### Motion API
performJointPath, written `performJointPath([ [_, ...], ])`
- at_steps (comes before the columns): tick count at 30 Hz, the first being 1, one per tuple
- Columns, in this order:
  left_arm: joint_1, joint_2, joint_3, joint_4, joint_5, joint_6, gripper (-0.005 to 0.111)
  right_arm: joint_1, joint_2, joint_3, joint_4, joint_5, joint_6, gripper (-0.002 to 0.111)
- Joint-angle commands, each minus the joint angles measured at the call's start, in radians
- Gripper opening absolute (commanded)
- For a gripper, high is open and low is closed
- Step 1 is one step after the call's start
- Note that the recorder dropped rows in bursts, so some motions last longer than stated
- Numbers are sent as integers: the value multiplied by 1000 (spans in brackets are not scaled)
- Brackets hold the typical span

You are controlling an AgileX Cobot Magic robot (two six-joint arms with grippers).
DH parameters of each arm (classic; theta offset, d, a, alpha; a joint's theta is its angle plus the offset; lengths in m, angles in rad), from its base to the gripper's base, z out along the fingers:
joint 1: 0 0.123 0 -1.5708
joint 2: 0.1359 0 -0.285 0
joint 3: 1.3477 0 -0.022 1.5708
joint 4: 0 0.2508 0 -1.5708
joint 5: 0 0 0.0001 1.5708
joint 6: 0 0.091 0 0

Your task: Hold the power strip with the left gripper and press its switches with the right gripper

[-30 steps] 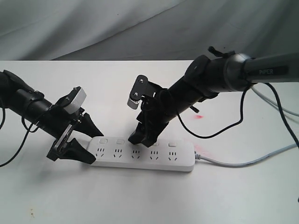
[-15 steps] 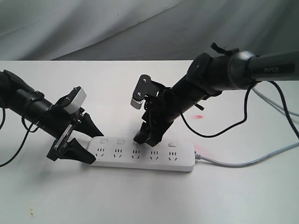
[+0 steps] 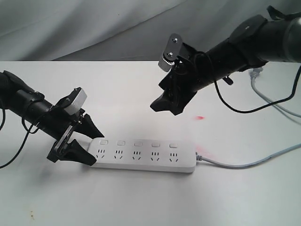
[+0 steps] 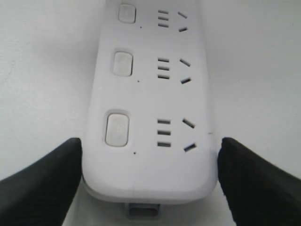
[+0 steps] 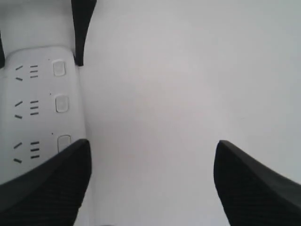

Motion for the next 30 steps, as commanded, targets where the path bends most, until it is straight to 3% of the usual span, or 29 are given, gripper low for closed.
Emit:
performJointPath([
  [1,1,14,2,34,-43,1,49,4,36,28,14,18,-23,67],
  [10,1,14,2,34,-43,1,49,9,89,89,87,-25,-99,67],
  [30,1,14,2,34,-43,1,49,33,125,100,32,-63,-95,67],
])
